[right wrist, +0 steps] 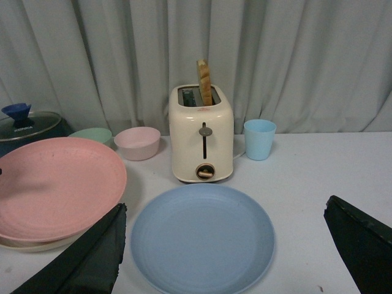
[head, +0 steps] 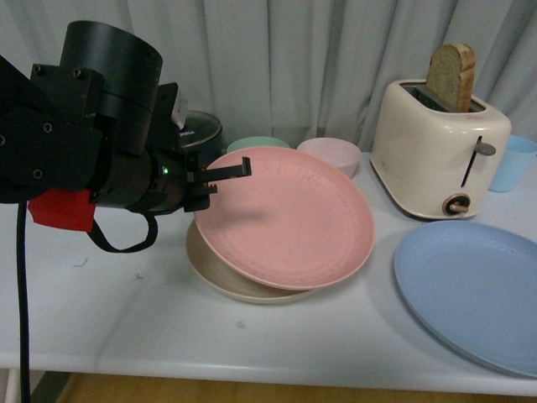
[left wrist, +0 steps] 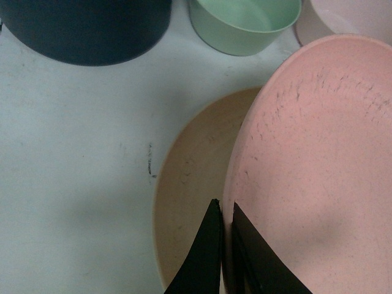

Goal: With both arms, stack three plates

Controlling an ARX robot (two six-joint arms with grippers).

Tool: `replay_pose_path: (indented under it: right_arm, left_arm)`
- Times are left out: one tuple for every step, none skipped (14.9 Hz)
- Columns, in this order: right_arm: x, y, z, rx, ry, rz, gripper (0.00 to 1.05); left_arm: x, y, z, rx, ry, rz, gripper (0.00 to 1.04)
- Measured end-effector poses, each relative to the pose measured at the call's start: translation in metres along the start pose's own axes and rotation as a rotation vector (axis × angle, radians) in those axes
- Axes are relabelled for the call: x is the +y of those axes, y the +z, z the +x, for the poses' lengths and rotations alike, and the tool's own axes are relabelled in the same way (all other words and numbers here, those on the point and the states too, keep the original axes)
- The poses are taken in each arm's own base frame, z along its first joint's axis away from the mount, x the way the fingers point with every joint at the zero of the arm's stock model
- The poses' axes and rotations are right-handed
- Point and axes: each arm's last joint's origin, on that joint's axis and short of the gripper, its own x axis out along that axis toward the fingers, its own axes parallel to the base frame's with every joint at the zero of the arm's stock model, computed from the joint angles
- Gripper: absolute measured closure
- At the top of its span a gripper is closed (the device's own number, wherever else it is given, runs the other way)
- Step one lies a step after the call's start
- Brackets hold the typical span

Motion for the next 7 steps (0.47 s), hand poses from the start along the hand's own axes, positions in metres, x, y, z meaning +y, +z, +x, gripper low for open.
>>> replay_pose_path:
  right_arm:
    - [0.0000, 0.0000, 0.0000, 0.000, 0.000, 0.000, 0.06]
    - [0.0000, 0.0000, 0.0000, 0.000, 0.000, 0.000, 0.06]
    - [0.0000, 0.0000, 0.0000, 0.000, 0.000, 0.000, 0.06]
    - [0.0000, 0.0000, 0.0000, 0.000, 0.000, 0.000, 0.06]
    - [0.0000, 0.0000, 0.0000, 0.000, 0.000, 0.000, 0.06]
    - [0.0000, 0.0000, 0.0000, 0.000, 0.000, 0.000, 0.06]
    - [0.0000, 0.0000, 0.0000, 0.000, 0.000, 0.000, 0.06]
  left_arm:
    - [0.0030, -0.0025, 0.0030, 0.002, 0.013, -0.004, 1.02]
    - [0.0056, -0.0023, 0.0039, -0.010, 0.018, -0.011, 1.02]
    - [0.0072, -0.0007, 0.0039, -0.021, 0.023, -0.015, 1.02]
    - [0.0092, -0.0003, 0.0041, -0.023, 0.032, -0.018, 1.02]
    - [0.0103, -0.0005, 0.0043, -0.022, 0.042, -0.018, 1.02]
    - [0.0109, -0.0014, 0.0050, -0.018, 0.046, -0.018, 1.02]
    - [0.0115, -0.0018, 0.0054, -0.016, 0.048, -0.018, 1.02]
